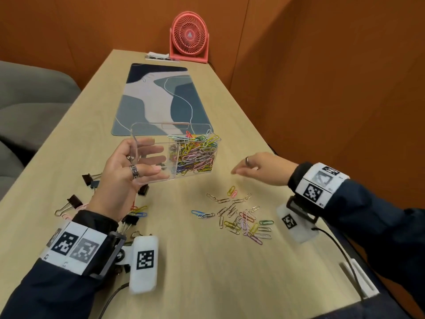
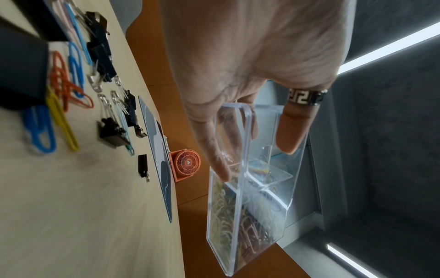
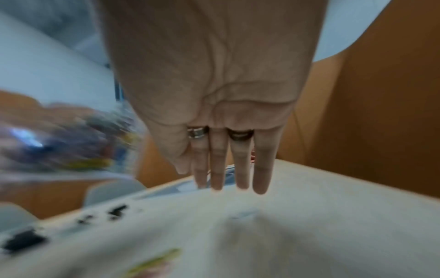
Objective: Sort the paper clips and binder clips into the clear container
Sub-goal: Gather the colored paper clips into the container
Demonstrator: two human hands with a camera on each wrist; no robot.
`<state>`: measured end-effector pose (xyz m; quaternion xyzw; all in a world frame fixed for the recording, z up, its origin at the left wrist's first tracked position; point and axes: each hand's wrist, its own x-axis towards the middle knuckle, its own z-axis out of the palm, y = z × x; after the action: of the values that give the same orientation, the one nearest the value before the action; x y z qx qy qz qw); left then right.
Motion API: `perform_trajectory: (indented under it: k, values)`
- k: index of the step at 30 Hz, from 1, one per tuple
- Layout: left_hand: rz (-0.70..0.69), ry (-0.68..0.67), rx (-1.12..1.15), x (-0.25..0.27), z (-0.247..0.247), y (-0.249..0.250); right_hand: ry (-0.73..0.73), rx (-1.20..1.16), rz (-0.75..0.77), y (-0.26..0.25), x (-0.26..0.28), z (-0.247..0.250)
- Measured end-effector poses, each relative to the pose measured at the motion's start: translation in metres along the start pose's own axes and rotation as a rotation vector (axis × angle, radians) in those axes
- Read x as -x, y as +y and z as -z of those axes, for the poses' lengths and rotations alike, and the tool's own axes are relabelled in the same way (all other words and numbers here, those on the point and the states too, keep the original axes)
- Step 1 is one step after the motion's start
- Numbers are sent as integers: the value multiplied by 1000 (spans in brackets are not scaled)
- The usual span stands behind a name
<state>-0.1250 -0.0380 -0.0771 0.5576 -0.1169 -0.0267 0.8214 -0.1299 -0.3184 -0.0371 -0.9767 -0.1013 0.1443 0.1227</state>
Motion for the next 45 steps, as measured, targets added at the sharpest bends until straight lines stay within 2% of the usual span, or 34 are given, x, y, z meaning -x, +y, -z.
perform_trajectory:
  k: [2,5,9,15,17,21,26,33,37,45]
  values:
    - [-1,0,-3,0,0,-1,-39,82,-100,11,-14,1]
    - [-8,3,9,0,1,-1,-202,184,-184,16,-28,-8]
    - [-13,2,6,-1,4,0,-274,249,-140,3,-18,-12]
    - [-13,-1,-3,-1,2,-1,-363,275,-48,-10,27,-24]
    - [-10,-8,-5,0,1,-1,-337,225,-33,-12,37,-23]
    - [-9,-20,-10,2,0,-1,-131,-3,10,-14,32,-21]
    - [-10,-16,-4,1,0,0,-226,-33,43,-14,20,-36]
    - [-11,-12,-10,0,1,-1,-204,-77,127,-16,31,-46]
    - [-11,-13,-1,1,1,-2,-166,-81,112,-14,29,-47]
    - [-24,-19,10,0,2,0,-206,-139,70,-14,15,-45]
